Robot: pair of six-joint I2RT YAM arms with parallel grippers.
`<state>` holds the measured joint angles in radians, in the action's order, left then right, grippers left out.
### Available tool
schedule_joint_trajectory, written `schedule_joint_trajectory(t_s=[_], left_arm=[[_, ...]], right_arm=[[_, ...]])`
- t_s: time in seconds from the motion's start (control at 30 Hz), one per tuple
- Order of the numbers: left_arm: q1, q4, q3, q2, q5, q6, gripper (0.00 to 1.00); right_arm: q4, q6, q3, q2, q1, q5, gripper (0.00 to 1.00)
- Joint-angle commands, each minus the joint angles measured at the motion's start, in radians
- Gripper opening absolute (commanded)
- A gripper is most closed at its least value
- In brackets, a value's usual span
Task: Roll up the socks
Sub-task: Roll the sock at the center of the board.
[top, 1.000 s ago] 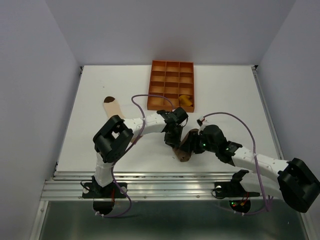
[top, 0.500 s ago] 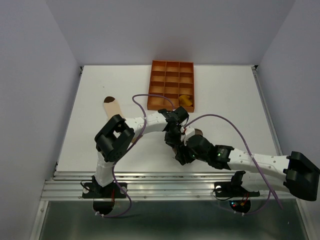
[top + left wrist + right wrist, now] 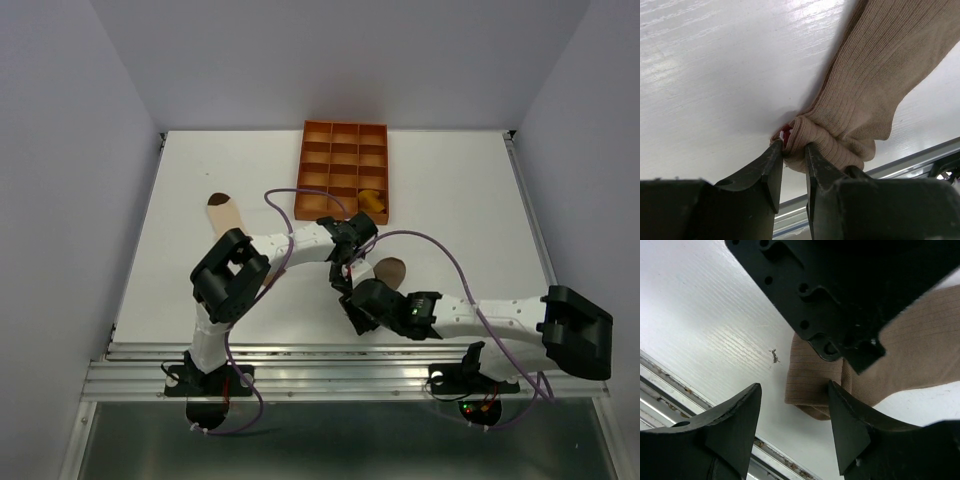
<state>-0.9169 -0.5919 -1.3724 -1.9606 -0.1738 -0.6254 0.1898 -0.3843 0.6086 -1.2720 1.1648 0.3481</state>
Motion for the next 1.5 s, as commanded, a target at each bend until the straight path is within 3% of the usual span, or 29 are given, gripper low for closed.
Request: schedule_joint_trajectory(t_s=[0.0, 0.2, 0.47, 0.57, 0.67, 0.77, 0.93, 1.1, 1.33, 1.47], left_arm=[[-0.005, -0.114, 0.027, -0.083, 0.112, 0.029, 0.32], [-0.002, -0.117, 0.016, -0.080, 0.100, 0.032, 0.32], [0.007, -0.101, 0.036, -0.044, 0.062, 0.030, 0.32], [0.013, -0.098, 0.047, -0.031, 0.059, 0.030, 0.32], [0.024, -0.089, 0.056, -0.020, 0.042, 0.035, 0.33], [0.041, -0.069, 0.070, -0.006, 0.008, 0.044, 0.36], [0.084, 0.032, 0.101, 0.067, -0.085, 0.055, 0.43], [0.122, 0.106, 0.092, 0.161, -0.096, 0.064, 0.52], [0.210, 0.139, 0.145, 0.244, -0.082, 0.078, 0.53], [0.233, 0.170, 0.206, 0.305, -0.070, 0.076, 0.53]], right_arm=[[0.026, 0.016, 0.053, -0.033, 0.024, 0.042, 0.61], [0.052, -0.008, 0.077, -0.084, 0.035, 0.042, 0.60], [0.190, -0.109, 0.154, -0.230, 0.044, 0.152, 0.57], [0.223, -0.140, 0.171, -0.271, 0.044, 0.173, 0.52], [0.241, -0.151, 0.191, -0.309, 0.053, 0.190, 0.45], [0.258, -0.165, 0.203, -0.331, 0.053, 0.210, 0.20], [0.255, -0.172, 0.197, -0.311, 0.053, 0.204, 0.01], [0.130, -0.154, 0.166, -0.254, 0.053, 0.077, 0.01], [0.027, -0.154, 0.146, -0.202, 0.003, -0.095, 0.01], [-0.012, -0.162, 0.129, -0.185, -0.091, -0.225, 0.01]])
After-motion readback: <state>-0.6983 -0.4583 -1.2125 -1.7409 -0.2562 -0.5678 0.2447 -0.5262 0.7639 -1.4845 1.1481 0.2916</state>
